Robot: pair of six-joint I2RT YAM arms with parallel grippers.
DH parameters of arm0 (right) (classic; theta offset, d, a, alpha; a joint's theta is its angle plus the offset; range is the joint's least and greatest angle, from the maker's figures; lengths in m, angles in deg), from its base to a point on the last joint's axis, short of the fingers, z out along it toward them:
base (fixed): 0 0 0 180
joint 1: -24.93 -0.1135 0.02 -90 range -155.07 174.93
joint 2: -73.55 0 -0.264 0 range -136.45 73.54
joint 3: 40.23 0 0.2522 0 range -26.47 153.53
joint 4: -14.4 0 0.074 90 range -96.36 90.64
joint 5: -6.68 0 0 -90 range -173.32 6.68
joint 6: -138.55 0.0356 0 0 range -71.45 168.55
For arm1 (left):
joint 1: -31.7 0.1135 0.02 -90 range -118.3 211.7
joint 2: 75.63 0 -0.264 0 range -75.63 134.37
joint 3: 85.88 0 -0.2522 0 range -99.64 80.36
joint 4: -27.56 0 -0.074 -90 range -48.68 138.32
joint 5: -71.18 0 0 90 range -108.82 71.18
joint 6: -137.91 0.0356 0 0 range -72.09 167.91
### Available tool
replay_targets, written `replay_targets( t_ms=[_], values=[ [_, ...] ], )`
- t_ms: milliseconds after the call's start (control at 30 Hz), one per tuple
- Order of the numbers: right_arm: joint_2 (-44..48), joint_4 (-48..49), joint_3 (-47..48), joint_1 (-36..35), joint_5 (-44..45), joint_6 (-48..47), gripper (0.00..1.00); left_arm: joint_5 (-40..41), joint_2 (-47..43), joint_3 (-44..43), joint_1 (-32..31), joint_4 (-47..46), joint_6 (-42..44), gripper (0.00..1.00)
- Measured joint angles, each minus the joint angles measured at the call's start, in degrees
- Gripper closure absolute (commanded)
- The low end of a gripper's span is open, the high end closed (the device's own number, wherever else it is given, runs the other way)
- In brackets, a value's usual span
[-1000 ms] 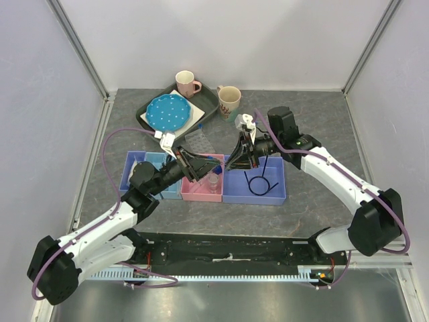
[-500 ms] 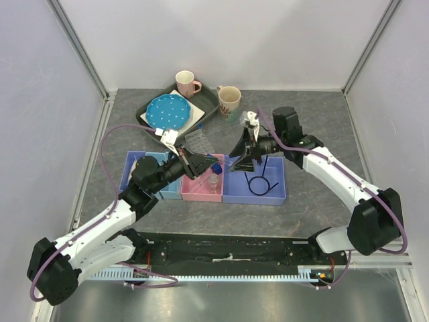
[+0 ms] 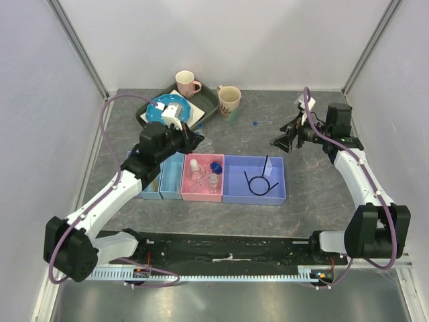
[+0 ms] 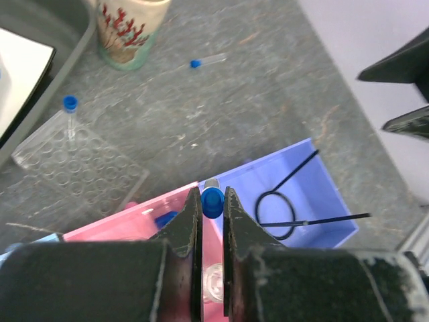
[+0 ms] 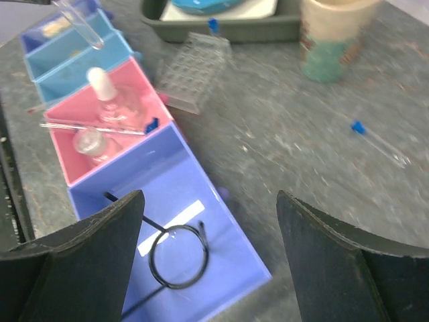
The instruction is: Organize the chemistry lab equipment
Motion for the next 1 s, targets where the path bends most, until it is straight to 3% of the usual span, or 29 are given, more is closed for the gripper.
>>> replay_targets(
  t_ms=[367, 1000],
  values=[
    [0.0, -0.8, -4.9, 6.9, 1.9, -5.0, 0.12, 2.2, 8.0, -3.3, 2.2, 3.0, 8.4, 0.98],
    [0.1, -0.8, -6.1, 7.8, -0.7, -5.5, 0.12, 2.4, 14.0, -6.6, 3.2, 2.4, 9.4, 0.97]
  ],
)
